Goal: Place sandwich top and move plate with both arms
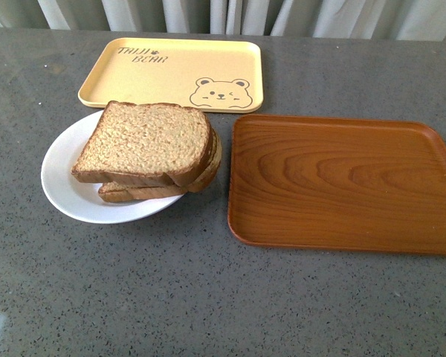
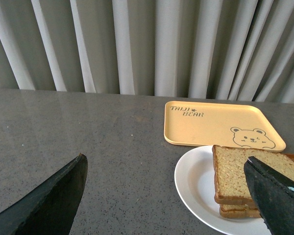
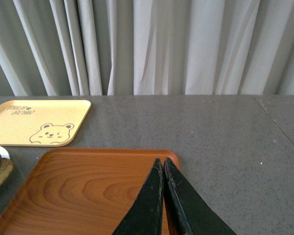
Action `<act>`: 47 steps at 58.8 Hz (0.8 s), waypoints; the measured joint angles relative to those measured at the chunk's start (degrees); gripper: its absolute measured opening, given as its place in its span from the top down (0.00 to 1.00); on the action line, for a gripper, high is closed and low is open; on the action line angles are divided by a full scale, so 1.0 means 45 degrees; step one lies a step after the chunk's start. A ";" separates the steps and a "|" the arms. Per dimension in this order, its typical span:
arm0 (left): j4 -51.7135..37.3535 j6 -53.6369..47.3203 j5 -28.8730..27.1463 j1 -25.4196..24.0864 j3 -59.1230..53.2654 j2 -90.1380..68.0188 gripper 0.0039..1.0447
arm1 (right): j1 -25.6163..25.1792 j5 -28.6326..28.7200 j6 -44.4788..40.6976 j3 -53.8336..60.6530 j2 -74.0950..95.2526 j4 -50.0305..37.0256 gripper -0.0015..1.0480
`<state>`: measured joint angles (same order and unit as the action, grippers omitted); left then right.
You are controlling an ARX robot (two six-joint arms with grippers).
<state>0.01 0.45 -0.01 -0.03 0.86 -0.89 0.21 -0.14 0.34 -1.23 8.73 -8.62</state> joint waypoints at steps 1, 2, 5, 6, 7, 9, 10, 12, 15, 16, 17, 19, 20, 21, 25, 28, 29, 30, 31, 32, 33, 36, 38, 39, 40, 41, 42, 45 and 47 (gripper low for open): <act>0.0000 0.0000 0.0005 0.0000 0.0000 0.0000 0.08 | 0.0000 -0.0005 -0.0005 0.0000 -0.0155 0.0228 0.98; 0.0000 0.0000 0.0000 0.0000 0.0000 0.0000 0.08 | -0.0005 0.0019 -0.0005 -0.0005 -0.0500 0.0777 0.98; 0.0000 0.0000 0.0000 0.0000 0.0000 0.0000 0.08 | -0.0005 0.0005 0.0000 -0.0005 -0.1205 0.1603 0.98; 0.0000 0.0000 0.0000 0.0000 0.0000 0.0000 0.08 | -0.0005 0.0015 -0.0005 -0.0005 -0.1457 0.1758 0.98; 0.0000 0.0000 -0.0005 0.0000 0.0000 0.0000 0.08 | -0.0005 0.0024 -0.0005 0.0000 -0.1642 0.1797 0.98; 0.0000 0.0000 -0.0005 0.0000 0.0000 0.0000 0.08 | -0.0005 0.0029 -0.0005 0.0000 -0.1783 0.1841 0.98; 0.0000 0.0000 0.0000 0.0000 0.0000 0.0000 0.08 | -0.0005 0.0029 -0.0005 0.0000 -0.1802 0.1851 0.98; 0.0000 0.0000 0.0000 0.0000 0.0000 0.0000 0.08 | -0.0005 0.0029 -0.0005 -0.0005 -0.1821 0.1865 0.98; 0.0000 0.0000 0.0000 0.0000 0.0000 0.0000 0.08 | -0.0005 0.0019 -0.0005 -0.0005 -0.1831 0.1880 0.98; 0.0000 0.0000 0.0000 0.0000 0.0000 0.0000 0.08 | -0.0005 0.0024 -0.0005 0.0000 -0.1841 0.1885 0.98; 0.0000 0.0000 0.0000 0.0000 0.0000 0.0000 0.08 | 0.0000 0.0024 -0.0005 0.0000 -0.1841 0.1885 0.98; 0.0000 0.0000 0.0000 0.0000 0.0000 0.0000 0.08 | -0.0005 0.0024 -0.0005 0.0000 -0.1846 0.1894 0.98; 0.0000 0.0000 0.0000 0.0000 0.0000 0.0000 0.08 | -0.0005 0.0024 -0.0005 -0.0005 -0.1846 0.1894 0.98; 0.0000 -0.0005 0.0000 0.0000 0.0000 0.0000 0.08 | -0.0005 0.0024 -0.0005 -0.0005 -0.1846 0.1894 0.98; 0.0000 0.0000 0.0000 0.0000 0.0000 0.0000 0.08 | 0.0000 0.0024 -0.0005 0.0000 -0.1855 0.1894 0.98; 0.0000 0.0000 0.0000 0.0000 0.0000 0.0000 0.08 | -0.0005 0.0024 -0.0005 -0.0005 -0.1860 0.1894 0.98; 0.0000 0.0000 0.0000 0.0000 0.0000 0.0000 0.08 | -0.0005 0.0024 -0.0010 -0.0005 -0.1860 0.1894 0.98; 0.0000 0.0000 0.0000 0.0000 0.0000 0.0000 0.08 | -0.0005 0.0024 -0.0024 0.0000 -0.1860 0.1894 0.96; 0.0000 0.0000 0.0000 0.0000 0.0000 0.0000 0.08 | -0.0005 0.0024 -0.0024 -0.0005 -0.1860 0.1894 0.93; 0.0000 0.0000 0.0000 0.0000 0.0000 0.0000 0.08 | -0.0005 0.0024 -0.0024 0.0000 -0.1860 0.1899 0.88; 0.0000 0.0000 0.0000 0.0000 0.0000 0.0000 0.08 | -0.0005 0.0024 -0.0024 0.0000 -0.1860 0.1899 0.85; 0.0000 0.0000 0.0000 0.0000 0.0000 0.0000 0.08 | -0.0005 0.0024 -0.0029 -0.0005 -0.1860 0.1899 0.73; 0.0005 0.0000 0.0024 -0.0005 0.0005 -0.0005 0.08 | -0.0005 0.0024 -0.0024 -0.0005 -0.1860 0.1899 0.64; 0.0335 0.0053 0.0573 -0.0151 0.0097 -0.0209 0.08 | 0.0000 0.0024 -0.0024 -0.0005 -0.1860 0.1899 0.61; 0.0685 0.0097 0.1083 -0.0287 0.0228 -0.0350 0.08 | 0.0000 0.0024 -0.0024 -0.0005 -0.1860 0.1899 0.59; 0.1583 0.0214 0.2210 -0.0607 0.0573 -0.0704 0.08 | -0.0005 0.0000 -0.0024 -0.0005 -0.1860 0.1899 0.56; 0.2040 0.0223 0.2725 -0.0772 0.0767 -0.0971 0.08 | -0.0005 0.0000 -0.0024 0.0000 -0.1860 0.1899 0.53; 0.3857 0.0432 0.4988 -0.1311 0.1685 -0.2613 0.08 | -0.0005 0.0053 -0.0029 0.0000 -0.1860 0.1899 0.46; 0.4371 0.0588 0.6003 -0.1379 0.1991 -0.3492 0.08 | -0.0005 0.0039 -0.0024 0.0000 -0.1870 0.1899 0.39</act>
<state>19.68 3.09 27.00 -6.24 9.82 -16.60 0.19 0.03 0.23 -1.23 0.32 -0.08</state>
